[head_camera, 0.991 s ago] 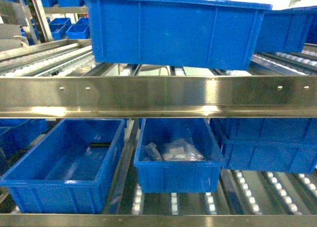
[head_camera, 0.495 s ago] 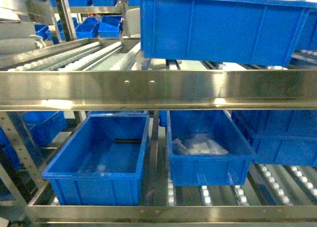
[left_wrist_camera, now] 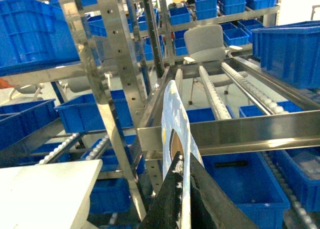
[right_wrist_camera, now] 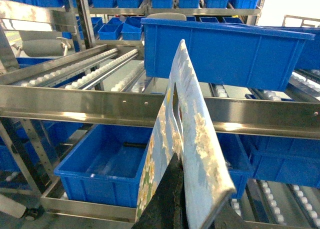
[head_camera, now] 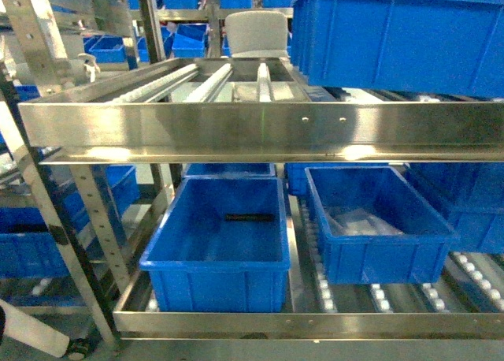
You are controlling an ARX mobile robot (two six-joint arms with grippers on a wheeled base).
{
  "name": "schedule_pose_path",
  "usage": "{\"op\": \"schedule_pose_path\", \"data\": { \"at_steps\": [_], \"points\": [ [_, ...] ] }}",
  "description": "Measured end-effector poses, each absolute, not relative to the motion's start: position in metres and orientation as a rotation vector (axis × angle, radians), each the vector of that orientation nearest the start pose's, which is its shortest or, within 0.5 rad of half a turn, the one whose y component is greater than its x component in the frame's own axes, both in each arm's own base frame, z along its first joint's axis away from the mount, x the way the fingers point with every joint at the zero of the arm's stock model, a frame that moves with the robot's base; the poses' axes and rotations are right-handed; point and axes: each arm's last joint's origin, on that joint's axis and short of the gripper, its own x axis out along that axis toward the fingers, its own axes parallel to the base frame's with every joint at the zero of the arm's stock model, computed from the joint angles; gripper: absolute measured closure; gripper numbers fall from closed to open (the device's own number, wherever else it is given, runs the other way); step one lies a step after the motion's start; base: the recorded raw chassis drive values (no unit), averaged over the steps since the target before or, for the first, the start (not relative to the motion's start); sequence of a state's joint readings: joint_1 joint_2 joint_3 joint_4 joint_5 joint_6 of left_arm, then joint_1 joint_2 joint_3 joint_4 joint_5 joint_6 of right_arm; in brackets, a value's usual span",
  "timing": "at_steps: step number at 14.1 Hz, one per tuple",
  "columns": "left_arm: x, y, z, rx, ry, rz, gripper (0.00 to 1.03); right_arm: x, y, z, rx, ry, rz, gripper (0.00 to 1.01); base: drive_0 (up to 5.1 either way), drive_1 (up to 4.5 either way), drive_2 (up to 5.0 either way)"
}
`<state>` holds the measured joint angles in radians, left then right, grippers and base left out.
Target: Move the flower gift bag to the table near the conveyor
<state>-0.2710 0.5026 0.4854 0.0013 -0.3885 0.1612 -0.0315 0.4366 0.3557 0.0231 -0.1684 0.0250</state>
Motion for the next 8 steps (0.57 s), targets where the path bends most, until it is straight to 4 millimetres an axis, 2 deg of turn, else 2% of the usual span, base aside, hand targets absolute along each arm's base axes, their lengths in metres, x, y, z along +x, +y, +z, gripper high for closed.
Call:
{"op": "schedule_pose_path", "data": {
  "at_steps": [8],
  "points": [
    [0.1275, -0.0239, 0.285, 0.166, 0.024, 0.117, 1.01, 0.1261, 0.0009, 0.2495, 0.03, 0.06, 0.136, 0.99, -4.7, 1.06, 3.7]
  ]
}}
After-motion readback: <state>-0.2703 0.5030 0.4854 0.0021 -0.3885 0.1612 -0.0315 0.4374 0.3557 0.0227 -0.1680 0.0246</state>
